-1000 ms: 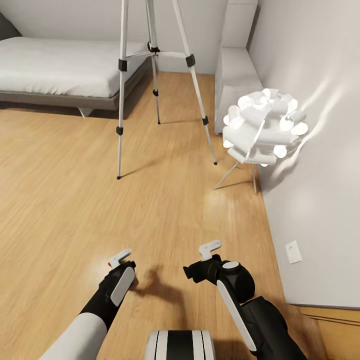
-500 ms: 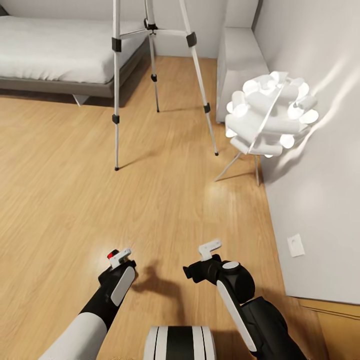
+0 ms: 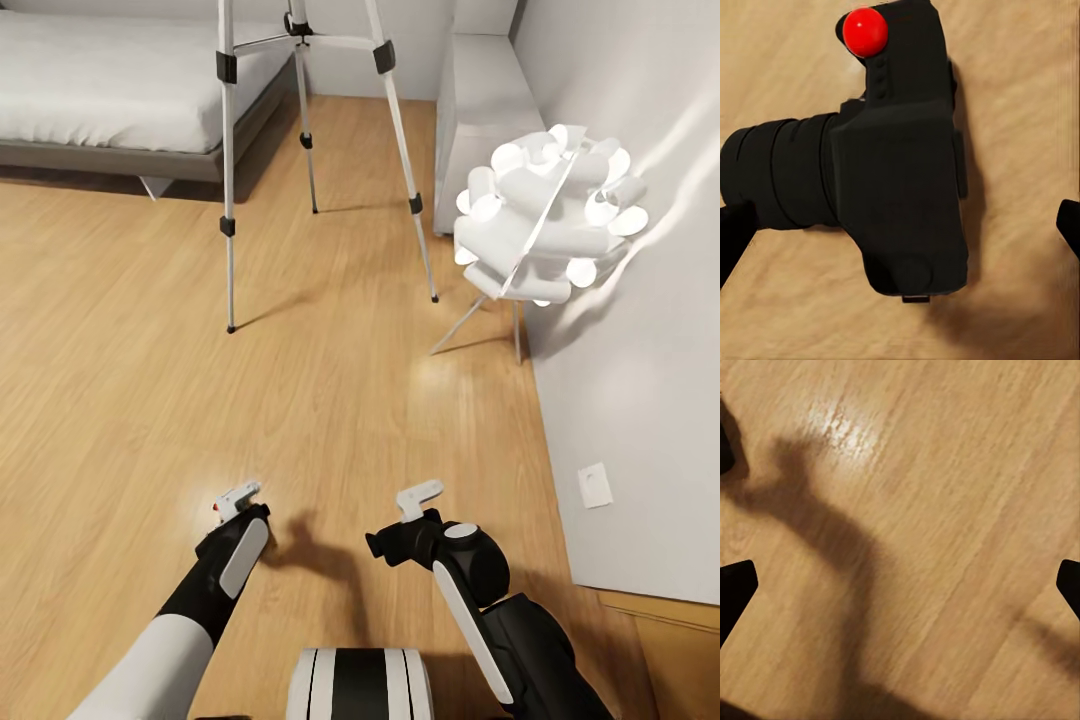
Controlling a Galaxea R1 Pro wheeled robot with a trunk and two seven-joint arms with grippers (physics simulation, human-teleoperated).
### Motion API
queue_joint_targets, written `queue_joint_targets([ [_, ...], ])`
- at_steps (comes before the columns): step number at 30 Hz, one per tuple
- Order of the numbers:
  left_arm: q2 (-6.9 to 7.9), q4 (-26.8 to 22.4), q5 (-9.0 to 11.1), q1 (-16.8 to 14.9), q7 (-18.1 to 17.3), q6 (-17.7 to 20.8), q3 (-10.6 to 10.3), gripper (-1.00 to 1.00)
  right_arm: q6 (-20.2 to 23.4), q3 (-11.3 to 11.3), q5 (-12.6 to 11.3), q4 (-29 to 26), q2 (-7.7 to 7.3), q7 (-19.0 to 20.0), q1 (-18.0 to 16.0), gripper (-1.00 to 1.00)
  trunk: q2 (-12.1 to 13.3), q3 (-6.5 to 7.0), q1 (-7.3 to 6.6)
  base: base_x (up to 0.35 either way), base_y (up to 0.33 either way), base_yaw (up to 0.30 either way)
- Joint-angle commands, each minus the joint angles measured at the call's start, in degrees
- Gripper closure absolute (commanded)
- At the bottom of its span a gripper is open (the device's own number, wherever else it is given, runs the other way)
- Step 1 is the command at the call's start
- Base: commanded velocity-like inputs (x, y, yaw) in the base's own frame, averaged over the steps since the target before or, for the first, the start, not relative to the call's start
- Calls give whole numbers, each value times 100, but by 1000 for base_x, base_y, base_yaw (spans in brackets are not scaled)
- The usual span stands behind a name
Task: Attach the digital camera to the camera tripod in the bedroom.
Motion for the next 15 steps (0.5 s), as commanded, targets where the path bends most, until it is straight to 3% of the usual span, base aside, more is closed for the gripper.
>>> queue_joint_targets([
  [1,7,-59,28,-4,75,31,-17,-100,23,1,-37,-5,1,-22,-3,-100,-1,-4,-1,0,0,0],
  [10,32,-257,30,-27,257,54,-18,-100,23,-6,-31,-5,1,-20,-3,-100,-1,-4,-1,0,0,0],
  [15,35,-300,30,-53,284,57,-19,-100,23,-16,-30,-5,1,-21,-3,-100,-8,-114,12,0,0,0],
])
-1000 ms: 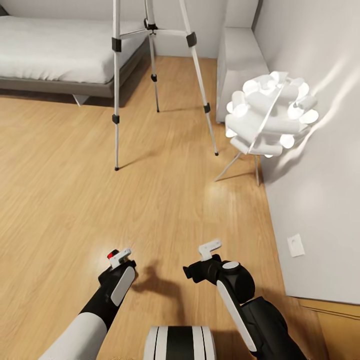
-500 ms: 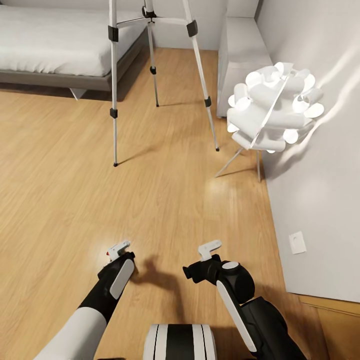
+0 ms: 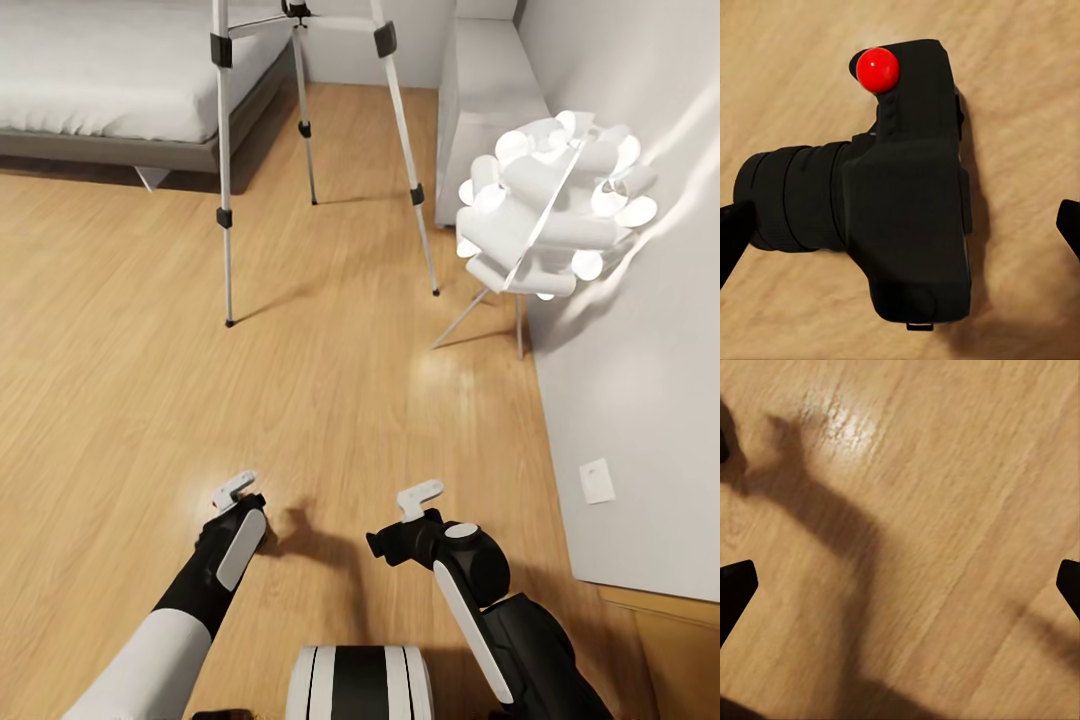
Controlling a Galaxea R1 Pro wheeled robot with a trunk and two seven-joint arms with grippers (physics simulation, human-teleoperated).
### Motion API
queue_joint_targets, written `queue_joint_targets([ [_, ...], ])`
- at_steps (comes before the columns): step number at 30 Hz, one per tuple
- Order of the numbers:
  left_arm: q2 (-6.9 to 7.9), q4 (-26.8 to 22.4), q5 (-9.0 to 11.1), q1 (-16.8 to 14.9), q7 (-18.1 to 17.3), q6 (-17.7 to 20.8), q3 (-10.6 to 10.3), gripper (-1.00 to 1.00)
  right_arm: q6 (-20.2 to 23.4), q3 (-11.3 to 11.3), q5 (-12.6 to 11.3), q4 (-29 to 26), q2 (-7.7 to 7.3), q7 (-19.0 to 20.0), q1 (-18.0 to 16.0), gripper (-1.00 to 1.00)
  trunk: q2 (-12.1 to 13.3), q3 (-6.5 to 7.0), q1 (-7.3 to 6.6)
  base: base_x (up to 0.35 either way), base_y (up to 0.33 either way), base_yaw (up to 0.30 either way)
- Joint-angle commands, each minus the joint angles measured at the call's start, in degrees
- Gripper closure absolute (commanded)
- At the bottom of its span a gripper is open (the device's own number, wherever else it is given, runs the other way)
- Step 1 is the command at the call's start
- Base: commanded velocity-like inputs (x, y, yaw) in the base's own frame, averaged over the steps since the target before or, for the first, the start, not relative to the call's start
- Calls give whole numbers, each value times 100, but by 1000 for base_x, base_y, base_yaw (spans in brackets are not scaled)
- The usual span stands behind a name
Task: Attach the digital camera to the camera tripod in the bedroom.
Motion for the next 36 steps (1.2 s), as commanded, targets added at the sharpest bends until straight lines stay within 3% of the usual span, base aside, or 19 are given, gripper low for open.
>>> queue_joint_targets([
  [1,4,-21,24,-7,42,27,-14,-100,23,-5,-38,-5,-1,-20,-3,-100,-3,-26,1,0,0,0],
  [22,1,-76,40,-35,48,39,-16,-100,23,-23,-37,-5,-8,-22,-6,-100,-31,-492,55,0,0,0],
  [27,0,-78,39,-32,45,37,-16,-100,23,-22,-37,-6,-8,-20,-11,-100,-31,-492,55,0,0,0],
  [33,0,-77,39,-29,36,36,-19,-100,23,-22,-37,-6,-8,-19,-11,-100,-39,-625,71,0,0,0],
  [36,-1,-77,39,-28,28,36,-22,-100,23,-22,-37,-5,-8,-19,-10,-100,-39,-625,71,0,0,0],
])
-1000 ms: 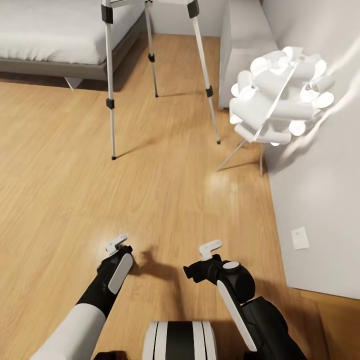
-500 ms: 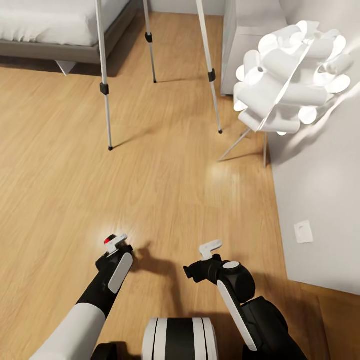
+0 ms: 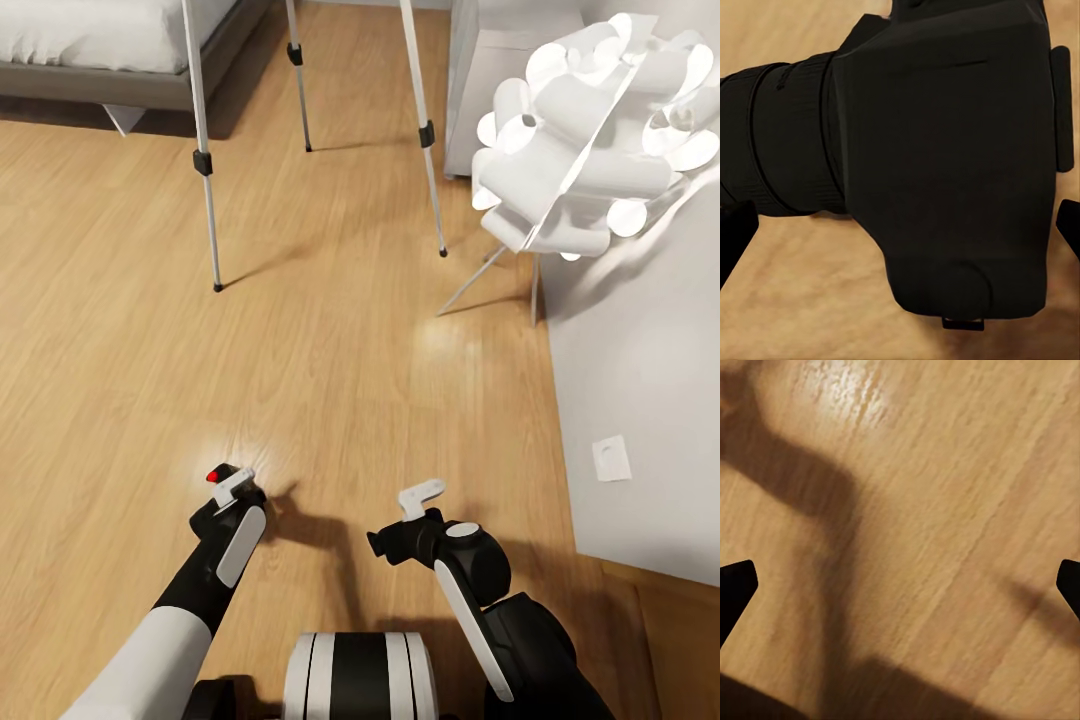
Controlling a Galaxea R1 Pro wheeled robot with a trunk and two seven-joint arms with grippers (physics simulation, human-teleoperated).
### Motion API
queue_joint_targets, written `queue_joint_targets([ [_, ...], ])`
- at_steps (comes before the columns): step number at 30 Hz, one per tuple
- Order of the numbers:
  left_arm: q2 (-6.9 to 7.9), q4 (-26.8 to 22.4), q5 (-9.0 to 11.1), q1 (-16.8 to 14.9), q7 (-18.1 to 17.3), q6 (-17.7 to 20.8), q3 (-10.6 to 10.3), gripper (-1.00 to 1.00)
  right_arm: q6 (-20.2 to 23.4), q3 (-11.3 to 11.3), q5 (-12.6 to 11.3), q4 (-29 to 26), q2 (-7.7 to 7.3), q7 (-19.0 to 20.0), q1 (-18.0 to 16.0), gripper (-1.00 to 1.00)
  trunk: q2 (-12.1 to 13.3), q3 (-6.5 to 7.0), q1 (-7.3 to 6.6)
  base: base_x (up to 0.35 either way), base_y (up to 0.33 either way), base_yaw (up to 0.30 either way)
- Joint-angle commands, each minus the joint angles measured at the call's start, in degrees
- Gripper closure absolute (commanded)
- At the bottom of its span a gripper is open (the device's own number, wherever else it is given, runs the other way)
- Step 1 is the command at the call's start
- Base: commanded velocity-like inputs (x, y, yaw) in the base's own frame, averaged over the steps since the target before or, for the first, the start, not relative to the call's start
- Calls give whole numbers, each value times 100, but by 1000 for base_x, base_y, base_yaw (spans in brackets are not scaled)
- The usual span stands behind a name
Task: Attach the digital camera to the camera tripod in the bedroom.
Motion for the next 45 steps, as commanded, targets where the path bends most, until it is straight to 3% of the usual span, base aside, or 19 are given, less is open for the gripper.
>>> queue_joint_targets([
  [1,3,-9,23,-1,37,25,-14,-100,23,-1,-37,-6,1,-20,-1,-100,-1,-3,-1,0,0,0],
  [12,3,-9,22,1,24,25,-23,-100,23,-1,-37,-11,1,-20,2,-100,-1,-3,-1,0,0,0],
  [13,5,-9,21,2,22,23,-23,100,23,-1,-37,-11,1,-20,3,-100,-1,-3,-1,0,0,0],
  [37,20,0,23,23,2,19,-25,100,23,-1,-37,-13,1,-20,4,-100,-1,-3,-1,0,0,0],
  [38,32,-8,-187,89,35,-36,-35,100,23,4,-40,-13,1,-20,11,-100,0,19,-3,0,0,0],
  [39,31,-8,-244,94,27,-39,-31,100,23,3,-40,-13,1,-22,11,-100,1,41,-6,0,0,0],
  [45,23,-9,-420,125,5,-51,-25,100,23,0,-39,-13,1,-23,13,-100,9,174,-21,0,0,0],
])
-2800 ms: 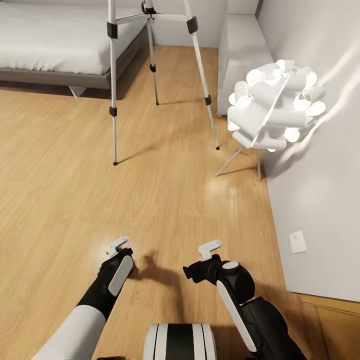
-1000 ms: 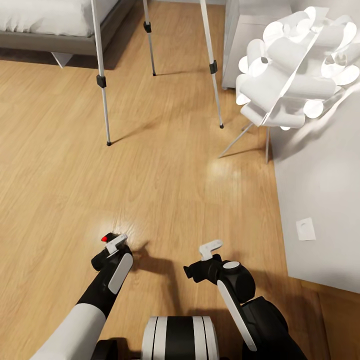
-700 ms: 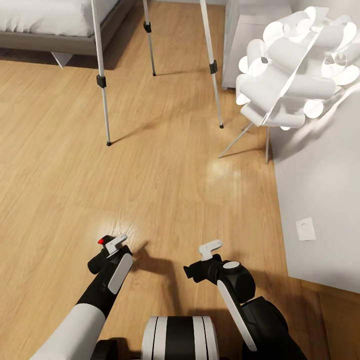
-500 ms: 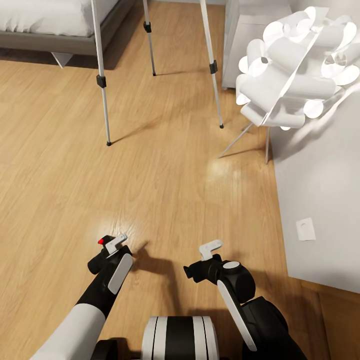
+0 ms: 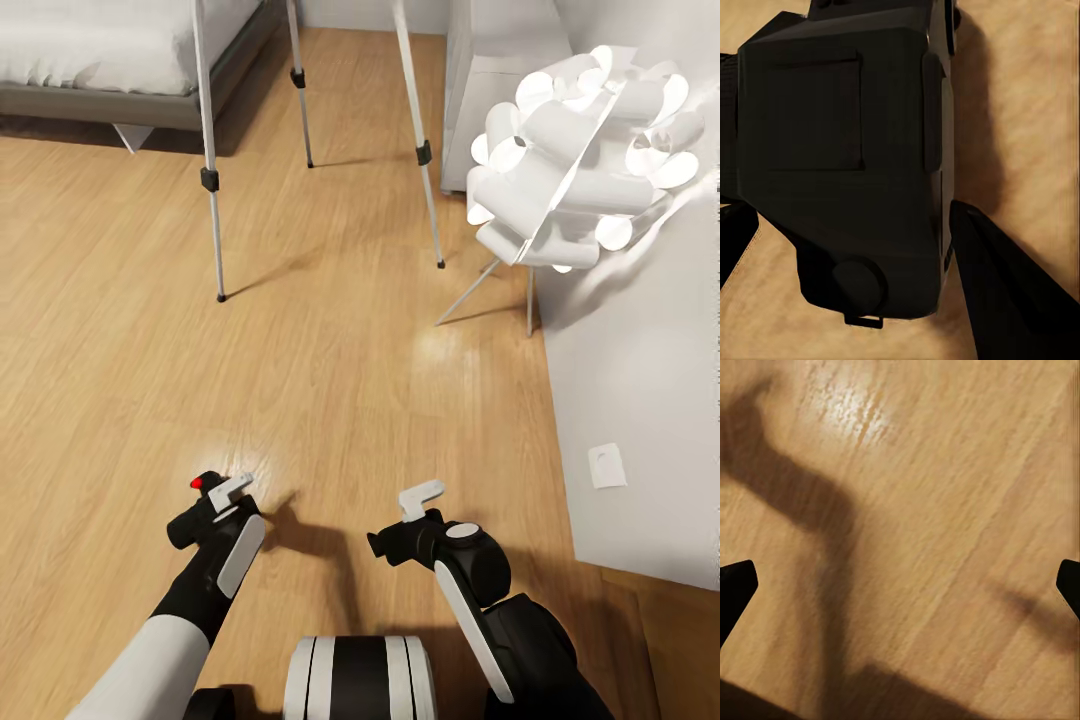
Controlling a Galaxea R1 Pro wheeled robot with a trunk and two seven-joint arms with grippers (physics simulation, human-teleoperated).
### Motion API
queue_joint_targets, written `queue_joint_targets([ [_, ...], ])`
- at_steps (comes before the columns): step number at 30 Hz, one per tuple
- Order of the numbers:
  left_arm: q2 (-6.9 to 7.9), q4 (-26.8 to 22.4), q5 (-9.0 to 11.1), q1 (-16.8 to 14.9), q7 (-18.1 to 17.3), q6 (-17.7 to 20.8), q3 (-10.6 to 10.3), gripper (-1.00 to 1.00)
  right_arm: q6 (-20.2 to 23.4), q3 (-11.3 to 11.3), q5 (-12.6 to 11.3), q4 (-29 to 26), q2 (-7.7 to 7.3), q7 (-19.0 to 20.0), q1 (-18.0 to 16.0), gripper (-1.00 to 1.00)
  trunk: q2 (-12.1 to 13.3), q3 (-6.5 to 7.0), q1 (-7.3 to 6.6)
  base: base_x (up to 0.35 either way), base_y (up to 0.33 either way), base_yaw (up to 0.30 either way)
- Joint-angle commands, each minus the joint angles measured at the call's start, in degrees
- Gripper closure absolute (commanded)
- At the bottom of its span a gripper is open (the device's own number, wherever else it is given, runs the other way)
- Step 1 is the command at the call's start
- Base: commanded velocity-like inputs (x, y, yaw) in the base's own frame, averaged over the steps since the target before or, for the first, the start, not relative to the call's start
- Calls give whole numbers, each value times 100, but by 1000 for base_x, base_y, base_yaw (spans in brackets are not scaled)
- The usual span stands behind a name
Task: Attach the digital camera to the camera tripod in the bedroom.
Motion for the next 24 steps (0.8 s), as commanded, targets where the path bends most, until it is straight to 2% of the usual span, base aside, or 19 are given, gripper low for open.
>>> queue_joint_targets([
  [1,2,-9,1,2,26,39,-13,100,23,-1,-37,-5,1,-20,-3,-100,0,20,-3,0,0,0],
  [18,6,-9,-45,21,3,33,-12,100,23,0,-40,-5,-1,-20,-2,-100,23,396,-47,0,0,0],
  [24,36,-104,-57,213,-222,65,-10,100,23,-7,-46,-5,-56,-6,1,-100,31,529,-62,0,0,0],
])
